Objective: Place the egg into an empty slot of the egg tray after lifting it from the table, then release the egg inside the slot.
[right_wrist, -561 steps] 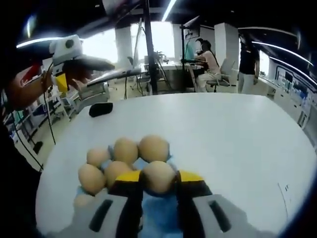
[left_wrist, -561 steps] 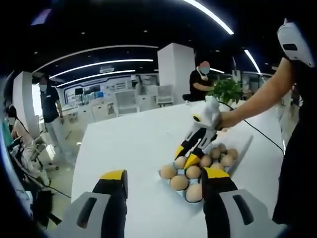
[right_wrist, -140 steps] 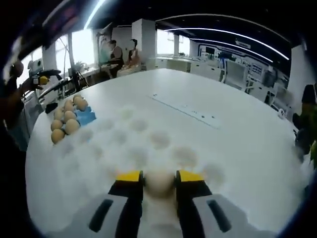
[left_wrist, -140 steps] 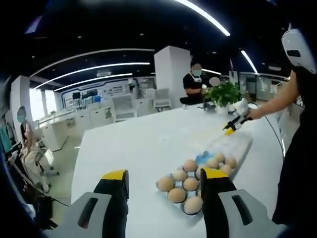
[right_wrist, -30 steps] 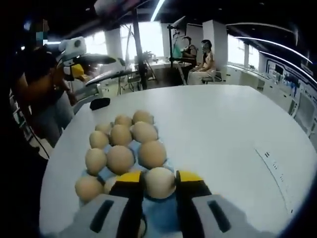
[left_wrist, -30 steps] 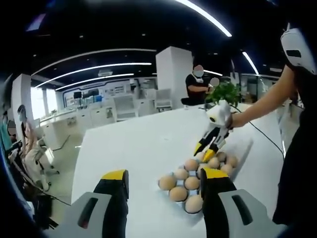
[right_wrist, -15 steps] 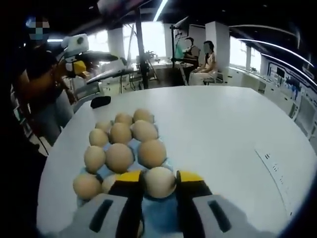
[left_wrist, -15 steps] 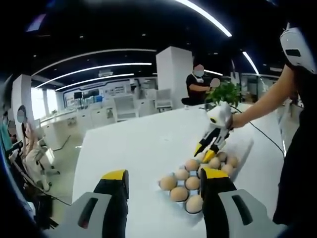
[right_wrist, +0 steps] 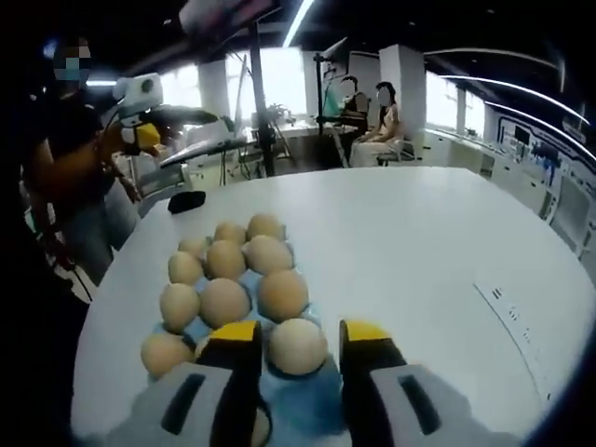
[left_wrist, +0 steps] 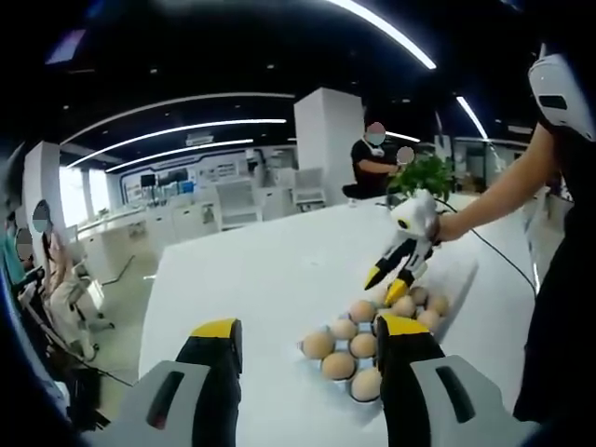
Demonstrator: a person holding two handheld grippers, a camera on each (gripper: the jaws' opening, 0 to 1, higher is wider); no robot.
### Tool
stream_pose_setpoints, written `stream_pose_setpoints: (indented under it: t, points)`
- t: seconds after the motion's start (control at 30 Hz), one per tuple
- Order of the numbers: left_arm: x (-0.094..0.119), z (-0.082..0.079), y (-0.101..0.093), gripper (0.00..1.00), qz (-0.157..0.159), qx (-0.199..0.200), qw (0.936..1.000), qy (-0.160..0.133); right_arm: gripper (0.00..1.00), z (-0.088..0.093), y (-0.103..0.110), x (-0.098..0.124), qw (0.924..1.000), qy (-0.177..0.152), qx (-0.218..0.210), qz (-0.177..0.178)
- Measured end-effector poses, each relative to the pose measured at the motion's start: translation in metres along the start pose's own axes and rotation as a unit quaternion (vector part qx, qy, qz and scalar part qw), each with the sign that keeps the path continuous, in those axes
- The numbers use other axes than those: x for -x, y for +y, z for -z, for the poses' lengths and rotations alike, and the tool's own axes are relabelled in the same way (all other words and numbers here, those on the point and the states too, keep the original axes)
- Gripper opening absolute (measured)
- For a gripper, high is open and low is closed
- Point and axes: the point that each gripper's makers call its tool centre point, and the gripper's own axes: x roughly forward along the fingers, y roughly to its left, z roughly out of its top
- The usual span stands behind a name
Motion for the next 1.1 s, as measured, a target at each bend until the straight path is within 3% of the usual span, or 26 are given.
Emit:
stream_pose_setpoints:
  t: [0.4, 0.6, 1.1]
  points:
    - [-0.003, 0.000, -0.004, 0.59, 0.003, 0.000, 1.0000, 0.001, 0.33, 0.008, -0.006, 0.017, 0.9997, -0.006, -0.009, 0.023]
    - [-0.006, -0.001, -0.005, 0.59, 0.006, -0.001, 1.0000, 0.000, 0.32, 0.017, -0.016, 0.041, 0.9978, -0.020, -0.034, 0.053]
    - [-0.008, 0.000, -0.008, 0.59, 0.011, -0.002, 0.9999, 0.000, 0.31, 0.041, -0.033, 0.086, 0.9932, -0.018, -0.048, 0.104]
